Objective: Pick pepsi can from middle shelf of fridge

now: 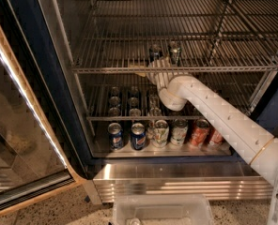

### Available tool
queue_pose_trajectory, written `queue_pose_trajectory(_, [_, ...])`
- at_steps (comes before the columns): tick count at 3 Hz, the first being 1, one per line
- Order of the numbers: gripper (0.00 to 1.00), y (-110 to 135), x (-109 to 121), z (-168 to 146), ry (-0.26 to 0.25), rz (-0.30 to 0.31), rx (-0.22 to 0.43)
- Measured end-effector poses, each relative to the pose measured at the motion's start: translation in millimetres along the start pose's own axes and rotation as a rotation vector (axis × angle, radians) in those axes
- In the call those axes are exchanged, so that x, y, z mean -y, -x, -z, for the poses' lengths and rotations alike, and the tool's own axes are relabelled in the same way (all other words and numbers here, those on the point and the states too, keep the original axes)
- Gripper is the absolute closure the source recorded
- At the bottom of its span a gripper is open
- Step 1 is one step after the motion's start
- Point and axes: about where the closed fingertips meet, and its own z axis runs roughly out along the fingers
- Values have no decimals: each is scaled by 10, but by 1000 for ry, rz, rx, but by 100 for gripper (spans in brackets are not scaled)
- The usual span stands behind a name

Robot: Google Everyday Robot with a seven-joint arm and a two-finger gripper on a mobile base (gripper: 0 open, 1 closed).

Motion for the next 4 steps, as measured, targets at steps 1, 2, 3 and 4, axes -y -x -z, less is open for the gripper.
queue_pose_trajectory(1, [13,18,23,-50,-12,0,5])
queue_pose_trajectory(2, [17,38,56,-77,-30,-4,14])
queue_pose_trajectory(3, [28,35,91,-74,-51,-10,19])
queue_pose_trajectory(4, [31,22,120,-67,-69,-15,20])
